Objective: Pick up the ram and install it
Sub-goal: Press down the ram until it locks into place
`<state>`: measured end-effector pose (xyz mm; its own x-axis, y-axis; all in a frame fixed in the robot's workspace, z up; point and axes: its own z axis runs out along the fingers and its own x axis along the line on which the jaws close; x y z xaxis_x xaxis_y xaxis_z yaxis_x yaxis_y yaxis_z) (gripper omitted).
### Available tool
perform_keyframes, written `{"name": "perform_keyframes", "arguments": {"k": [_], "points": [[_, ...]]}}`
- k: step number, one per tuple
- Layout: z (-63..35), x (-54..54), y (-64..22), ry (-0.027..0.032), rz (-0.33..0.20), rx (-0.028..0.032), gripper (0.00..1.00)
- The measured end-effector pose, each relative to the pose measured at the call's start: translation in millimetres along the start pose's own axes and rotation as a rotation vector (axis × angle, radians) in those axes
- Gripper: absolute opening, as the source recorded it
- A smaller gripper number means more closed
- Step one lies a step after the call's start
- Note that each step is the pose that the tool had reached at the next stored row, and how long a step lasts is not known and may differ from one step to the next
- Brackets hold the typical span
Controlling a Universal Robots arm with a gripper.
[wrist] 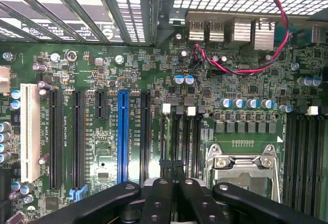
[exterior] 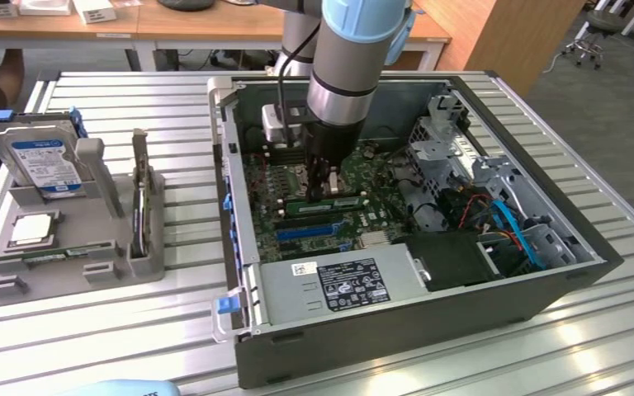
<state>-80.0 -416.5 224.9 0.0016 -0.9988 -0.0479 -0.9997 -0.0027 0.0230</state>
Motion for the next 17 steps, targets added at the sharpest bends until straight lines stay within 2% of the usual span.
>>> {"name": "perform_keyframes", "arguments": {"k": [17], "points": [[1.9, 0.1, -0.1, -0.0011, 0.0, 0.0, 0.1]]}}
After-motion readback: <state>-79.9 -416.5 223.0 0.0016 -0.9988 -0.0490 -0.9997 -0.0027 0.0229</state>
